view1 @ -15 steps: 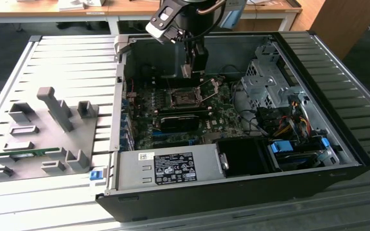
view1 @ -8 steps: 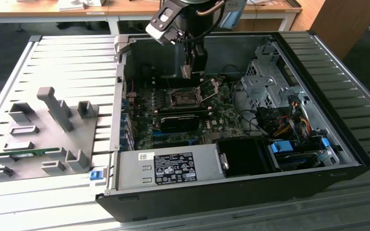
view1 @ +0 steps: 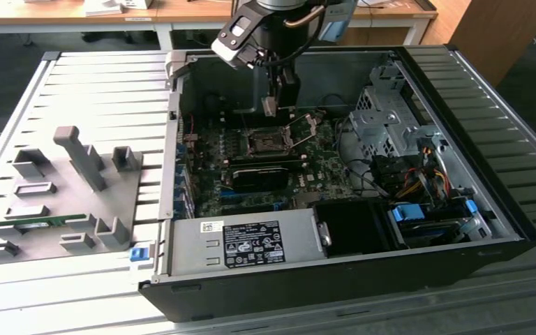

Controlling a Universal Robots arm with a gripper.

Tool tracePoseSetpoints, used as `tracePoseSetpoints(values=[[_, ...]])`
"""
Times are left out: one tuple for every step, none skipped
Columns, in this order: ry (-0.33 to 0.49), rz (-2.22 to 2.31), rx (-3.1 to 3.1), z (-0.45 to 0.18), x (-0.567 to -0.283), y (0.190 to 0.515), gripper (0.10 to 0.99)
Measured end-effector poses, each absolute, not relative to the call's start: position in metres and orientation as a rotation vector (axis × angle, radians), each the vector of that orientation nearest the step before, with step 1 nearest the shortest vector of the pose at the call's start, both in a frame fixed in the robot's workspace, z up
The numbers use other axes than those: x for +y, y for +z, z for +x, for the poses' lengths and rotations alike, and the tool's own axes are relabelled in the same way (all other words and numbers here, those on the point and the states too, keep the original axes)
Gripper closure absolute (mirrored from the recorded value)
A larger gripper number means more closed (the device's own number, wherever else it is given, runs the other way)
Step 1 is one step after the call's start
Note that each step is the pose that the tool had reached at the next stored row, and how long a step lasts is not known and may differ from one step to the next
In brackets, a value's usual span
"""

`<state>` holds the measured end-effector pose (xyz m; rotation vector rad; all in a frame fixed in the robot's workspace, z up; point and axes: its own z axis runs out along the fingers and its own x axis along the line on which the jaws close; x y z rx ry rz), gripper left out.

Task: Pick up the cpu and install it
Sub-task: 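Place the cpu into insertion slot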

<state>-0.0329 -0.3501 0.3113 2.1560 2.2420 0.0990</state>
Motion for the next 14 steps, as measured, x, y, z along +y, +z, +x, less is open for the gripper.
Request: tracePoseSetpoints(values=[[0.099, 2.156, 2.242, -0.0329, -0.3501, 0.3107, 0.549], [0.099, 2.156, 2.242, -0.0329, -0.3501, 0.3102, 0.549], [0.099, 2.156, 2.242, -0.0329, -0.3501, 0.3097, 0.549], [0.099, 2.156, 2.242, -0.0329, -0.3501, 0.3091, 0.549], [0.099, 2.156, 2.242, -0.0329, -0.3501, 0.3085, 0.549], [0.099, 2.156, 2.242, -0.0329, -0.3501, 0.3078, 0.549], [0.099, 2.156, 2.242, -0.0329, -0.3501, 0.3071, 0.549], [0.099, 2.156, 2.242, -0.0329, -0.3501, 0.3064, 0.549], [0.099, 2.156, 2.242, -0.0329, -0.3501, 0.3057, 0.549], [0.099, 2.156, 2.242, -0.0329, -0.3501, 0.3049, 0.549], [0.099, 2.156, 2.242, -0.0329, -0.3501, 0.3042, 0.549], [0.099, 2.156, 2.242, -0.0329, -0.3501, 0.3035, 0.549], [0.099, 2.156, 2.242, -0.0329, -0.3501, 0.3028, 0.549], [0.099, 2.156, 2.242, -0.0329, -0.3501, 0.3021, 0.549]])
